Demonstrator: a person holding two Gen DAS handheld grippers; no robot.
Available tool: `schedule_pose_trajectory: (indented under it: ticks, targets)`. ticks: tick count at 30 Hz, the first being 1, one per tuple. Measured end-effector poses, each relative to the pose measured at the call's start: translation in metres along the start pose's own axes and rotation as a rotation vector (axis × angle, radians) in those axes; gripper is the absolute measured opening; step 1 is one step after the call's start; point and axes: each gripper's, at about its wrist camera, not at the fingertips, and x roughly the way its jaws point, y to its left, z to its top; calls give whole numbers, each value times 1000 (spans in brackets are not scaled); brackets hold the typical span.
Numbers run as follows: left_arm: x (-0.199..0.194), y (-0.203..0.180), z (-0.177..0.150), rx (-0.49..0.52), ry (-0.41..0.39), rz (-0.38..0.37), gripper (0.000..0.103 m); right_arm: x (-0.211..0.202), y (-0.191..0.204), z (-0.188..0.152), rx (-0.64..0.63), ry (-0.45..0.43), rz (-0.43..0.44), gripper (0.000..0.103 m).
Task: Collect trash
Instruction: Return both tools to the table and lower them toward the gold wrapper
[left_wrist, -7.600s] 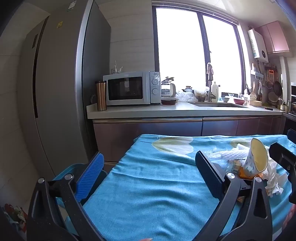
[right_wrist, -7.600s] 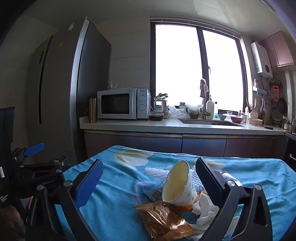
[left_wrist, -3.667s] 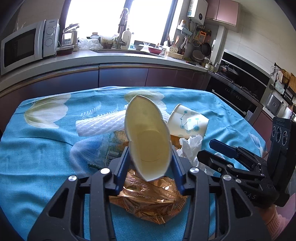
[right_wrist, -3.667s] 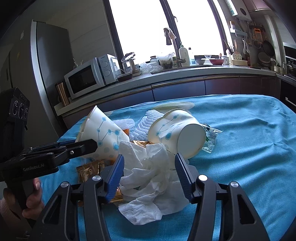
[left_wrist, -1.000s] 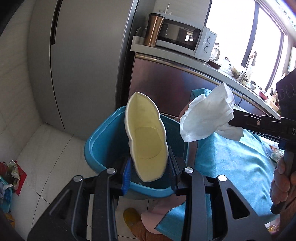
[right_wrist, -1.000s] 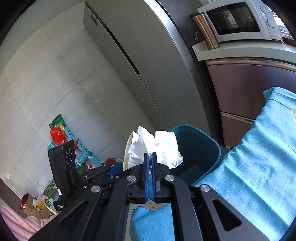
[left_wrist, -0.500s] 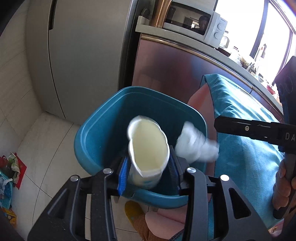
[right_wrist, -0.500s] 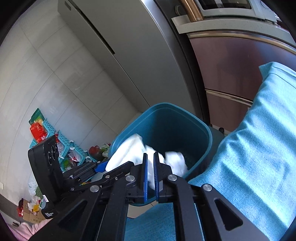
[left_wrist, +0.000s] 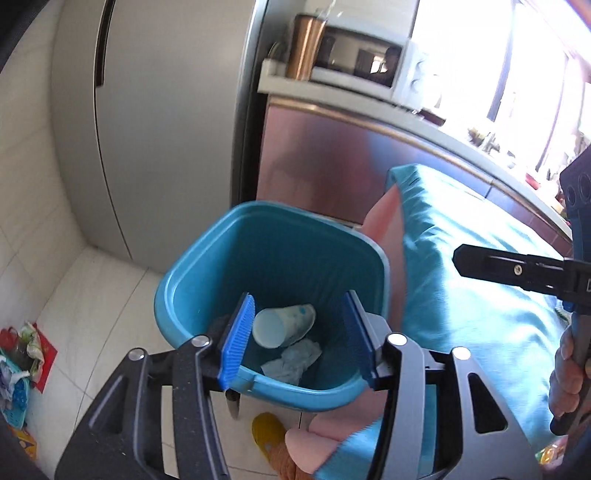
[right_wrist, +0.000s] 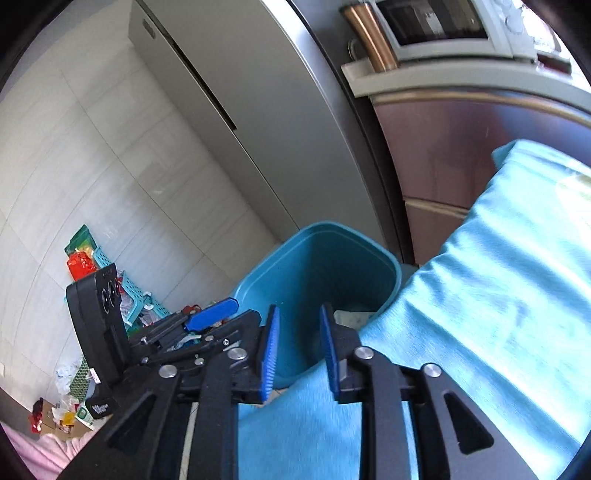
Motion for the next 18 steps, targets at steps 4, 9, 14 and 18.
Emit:
schedule_pose_trajectory:
  ticks: [4, 9, 14, 18]
  targets:
    - [-23, -19, 4, 36, -52, -31, 54, -36, 1, -10, -26, -59, -8, 29]
    - [-45, -48, 9, 77, -96, -106, 57, -84, -6, -29, -30, -128, -40, 31]
    - [-56, -88, 9, 133, -106, -200, 60, -127, -17, -48, -5, -188, -93, 32]
    - [-59, -129, 5, 192, -94, -286, 60, -159, -33, -64, 39, -237, -148, 32]
